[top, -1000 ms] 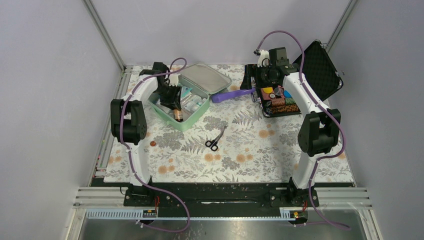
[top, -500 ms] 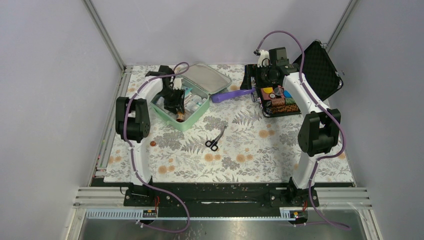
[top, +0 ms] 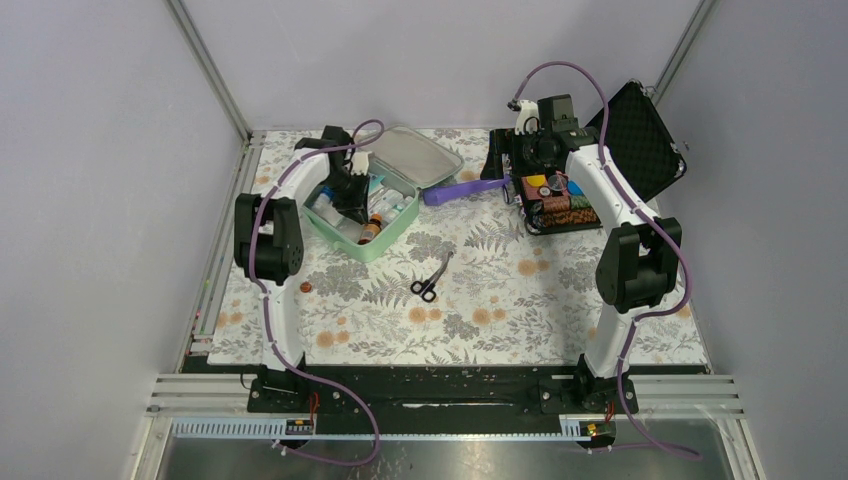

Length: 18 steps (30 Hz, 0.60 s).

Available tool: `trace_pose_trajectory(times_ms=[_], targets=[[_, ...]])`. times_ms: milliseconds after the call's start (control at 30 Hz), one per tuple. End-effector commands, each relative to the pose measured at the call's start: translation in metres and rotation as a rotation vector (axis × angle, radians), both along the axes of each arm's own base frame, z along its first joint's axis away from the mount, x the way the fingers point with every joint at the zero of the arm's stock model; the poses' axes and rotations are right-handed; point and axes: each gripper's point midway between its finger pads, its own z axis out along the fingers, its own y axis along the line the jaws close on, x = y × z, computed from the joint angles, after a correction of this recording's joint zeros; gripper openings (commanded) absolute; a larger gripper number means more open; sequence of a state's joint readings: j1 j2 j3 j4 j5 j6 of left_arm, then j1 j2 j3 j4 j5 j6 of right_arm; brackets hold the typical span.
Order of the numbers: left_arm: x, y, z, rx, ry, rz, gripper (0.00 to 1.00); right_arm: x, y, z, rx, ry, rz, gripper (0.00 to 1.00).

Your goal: Organize the medicine kit

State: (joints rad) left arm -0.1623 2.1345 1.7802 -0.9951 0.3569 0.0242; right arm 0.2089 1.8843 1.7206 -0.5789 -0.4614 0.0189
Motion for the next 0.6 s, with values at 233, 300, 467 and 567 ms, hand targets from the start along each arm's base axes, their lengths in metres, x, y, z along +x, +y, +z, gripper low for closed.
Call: trace_pose_trajectory(times_ms=[233,300,467,567], targets=[[-0.012,0.004,-0.015,0.027,0.06,0.006,0.56,0.0,0.004,0.008,-0.004,-0.017,0.018,0.95],[-0.015,-0.001,-0.021,0.018,0.077,-0.012,0.56,-0.001,0.003,0.008,-0.005,-0.018,0.016,0.95],[-0.013,-0.008,-0.031,0.012,0.09,-0.045,0.52,-0.003,0.001,0.005,-0.024,-0.027,0.032,0.95],[-0.011,-0.008,-0.035,0.016,0.098,-0.047,0.48,-0.003,0.0,0.005,-0.026,-0.027,0.032,0.95]])
